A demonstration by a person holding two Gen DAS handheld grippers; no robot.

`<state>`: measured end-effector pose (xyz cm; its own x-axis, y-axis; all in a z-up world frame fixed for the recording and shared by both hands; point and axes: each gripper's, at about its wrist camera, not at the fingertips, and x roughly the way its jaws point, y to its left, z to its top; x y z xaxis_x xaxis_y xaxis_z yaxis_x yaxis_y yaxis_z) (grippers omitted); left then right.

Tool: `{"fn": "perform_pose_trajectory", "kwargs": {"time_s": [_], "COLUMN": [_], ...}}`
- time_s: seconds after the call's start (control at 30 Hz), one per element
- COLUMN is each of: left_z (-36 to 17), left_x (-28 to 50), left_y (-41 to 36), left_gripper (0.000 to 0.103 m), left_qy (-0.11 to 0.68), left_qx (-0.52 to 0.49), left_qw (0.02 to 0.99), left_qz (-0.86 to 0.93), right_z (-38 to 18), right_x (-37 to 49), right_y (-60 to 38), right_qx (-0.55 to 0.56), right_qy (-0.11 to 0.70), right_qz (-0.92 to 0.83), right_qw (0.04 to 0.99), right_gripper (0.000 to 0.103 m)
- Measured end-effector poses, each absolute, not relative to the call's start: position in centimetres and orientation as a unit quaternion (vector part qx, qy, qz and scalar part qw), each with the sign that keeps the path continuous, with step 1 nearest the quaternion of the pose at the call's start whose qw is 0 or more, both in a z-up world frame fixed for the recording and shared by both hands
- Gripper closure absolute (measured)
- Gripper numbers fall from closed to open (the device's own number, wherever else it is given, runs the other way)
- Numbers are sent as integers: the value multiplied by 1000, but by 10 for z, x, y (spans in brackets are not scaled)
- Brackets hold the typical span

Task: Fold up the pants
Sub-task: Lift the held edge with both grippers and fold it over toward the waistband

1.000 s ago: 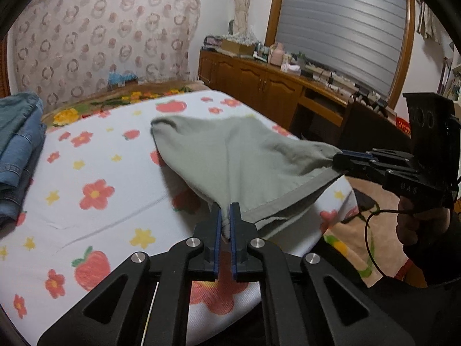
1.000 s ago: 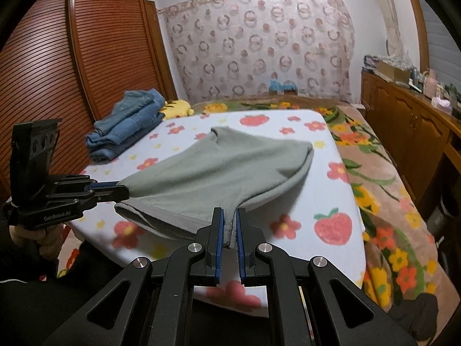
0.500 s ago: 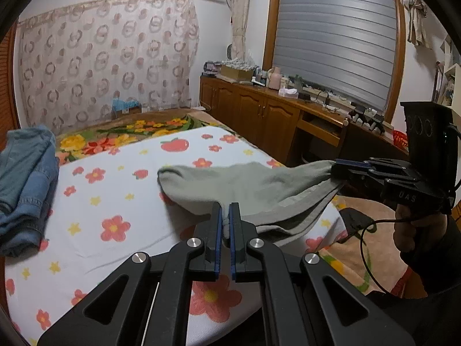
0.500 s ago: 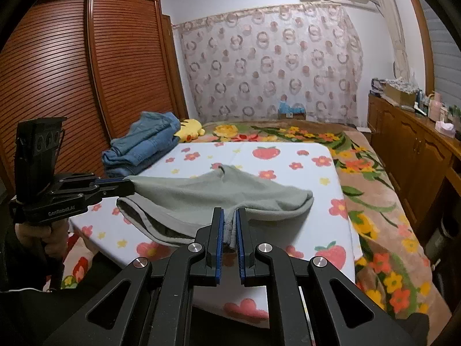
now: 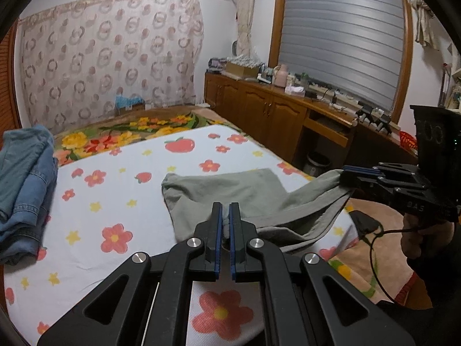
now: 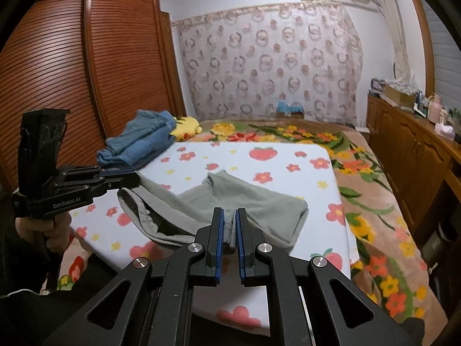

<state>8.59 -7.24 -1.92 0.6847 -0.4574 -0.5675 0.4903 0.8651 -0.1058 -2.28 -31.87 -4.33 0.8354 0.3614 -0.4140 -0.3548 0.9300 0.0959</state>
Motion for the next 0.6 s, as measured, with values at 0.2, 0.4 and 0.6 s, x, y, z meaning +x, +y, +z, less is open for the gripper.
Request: {"fn": "perform_pose_trajectory", "kwargs": {"time_s": [0.2,0.4,0.6], "left_z": [-30,-24,-24], "left_x": [109,129,155], "left_y": [-76,-82,-88], "left_gripper": [98,98,98], "left_qy": [318,319,325], "left_qx": [31,41,49], "left_qw": [914,915,915], "left_qz": [-249,-243,-234], "right_z": [-46,-37,-36], "right_x": [12,42,68], "right_y": [-316,-313,-310], "right_qx": [10,5,6], "right_qy": [238,242,249], "right_qz": [175,163,154], "right_qw": [955,956,956], "right_gripper": [95,95,95]}}
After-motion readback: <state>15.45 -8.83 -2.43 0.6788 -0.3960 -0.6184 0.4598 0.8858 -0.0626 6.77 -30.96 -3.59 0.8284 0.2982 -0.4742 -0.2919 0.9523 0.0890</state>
